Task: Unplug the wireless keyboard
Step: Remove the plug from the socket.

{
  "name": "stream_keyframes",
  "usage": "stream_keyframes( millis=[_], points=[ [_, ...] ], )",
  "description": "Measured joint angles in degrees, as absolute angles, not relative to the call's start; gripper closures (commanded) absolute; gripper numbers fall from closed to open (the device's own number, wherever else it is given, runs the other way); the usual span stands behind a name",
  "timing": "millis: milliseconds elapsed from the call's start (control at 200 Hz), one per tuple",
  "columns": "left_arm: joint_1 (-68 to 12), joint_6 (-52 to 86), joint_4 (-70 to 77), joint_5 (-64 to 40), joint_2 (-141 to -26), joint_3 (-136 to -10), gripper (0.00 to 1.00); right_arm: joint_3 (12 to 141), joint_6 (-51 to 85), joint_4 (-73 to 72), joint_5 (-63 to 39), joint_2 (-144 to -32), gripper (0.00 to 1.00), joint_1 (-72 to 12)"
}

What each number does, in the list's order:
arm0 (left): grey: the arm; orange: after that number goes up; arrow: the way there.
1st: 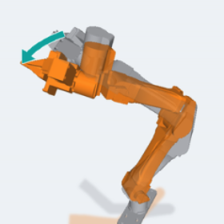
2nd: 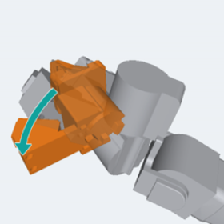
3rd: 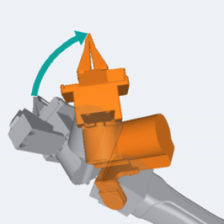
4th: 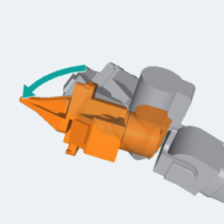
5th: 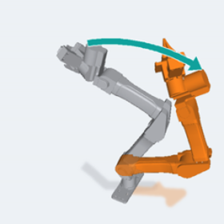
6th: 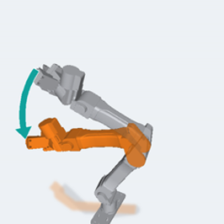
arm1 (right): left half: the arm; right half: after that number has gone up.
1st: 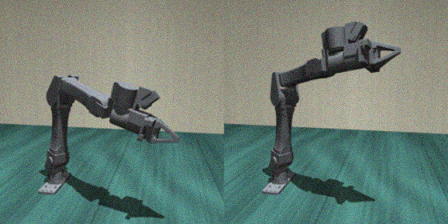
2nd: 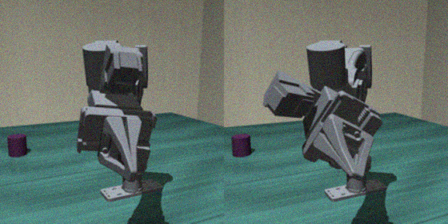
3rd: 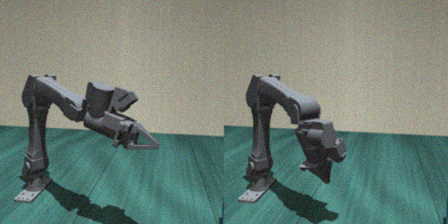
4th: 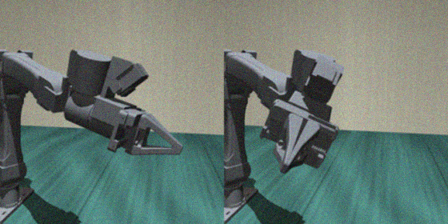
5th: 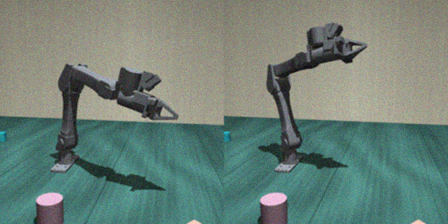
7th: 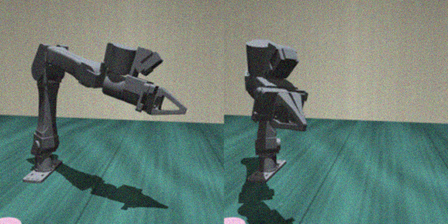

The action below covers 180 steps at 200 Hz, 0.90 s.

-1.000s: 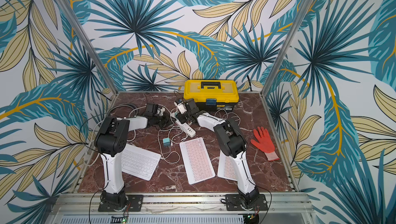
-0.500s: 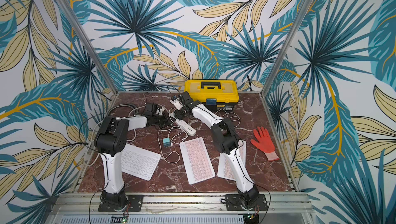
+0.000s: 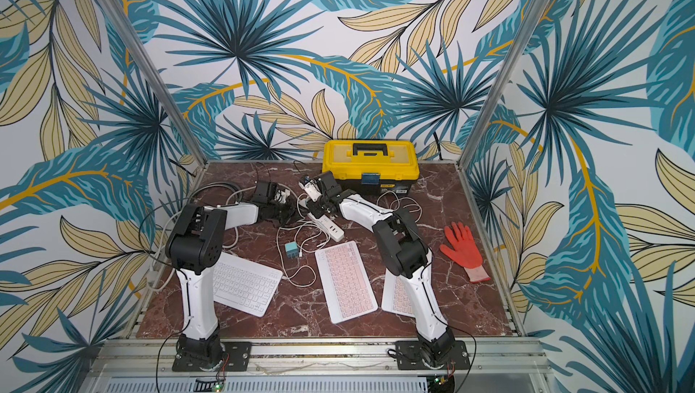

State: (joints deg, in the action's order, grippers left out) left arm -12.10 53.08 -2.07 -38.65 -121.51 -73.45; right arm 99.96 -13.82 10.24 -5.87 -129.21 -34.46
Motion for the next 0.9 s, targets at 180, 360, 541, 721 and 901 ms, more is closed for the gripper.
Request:
stream_keyframes(
  millis=[180,360,541,721,901],
  points=[
    [-12.01,52.86,-2.48,-39.40,-121.51,-73.45,0.79,103.48,-15.88,15.25,-3.75,-129.91,0.77,-35.31],
    [-12.08,52.71,-2.44,-39.44,-121.56,-73.45,0.79,112.77,-12.60,24.67,-9.63,-134.02,0.77,-33.17],
    [-12.23,52.73,-2.33,-39.05,-121.58,-73.45,0.79,113.97,-9.15,26.04,-16.75,-135.02,0.77,-30.46],
    [-12.29,52.71,-2.46,-38.96,-121.58,-73.54,0.79,111.63,-10.68,24.03,-15.86,-134.06,0.78,-30.72],
    [-12.38,52.69,-3.42,-39.09,-121.58,-73.82,0.78,106.78,-16.19,20.01,-9.21,-131.24,0.78,-33.30]
  ],
)
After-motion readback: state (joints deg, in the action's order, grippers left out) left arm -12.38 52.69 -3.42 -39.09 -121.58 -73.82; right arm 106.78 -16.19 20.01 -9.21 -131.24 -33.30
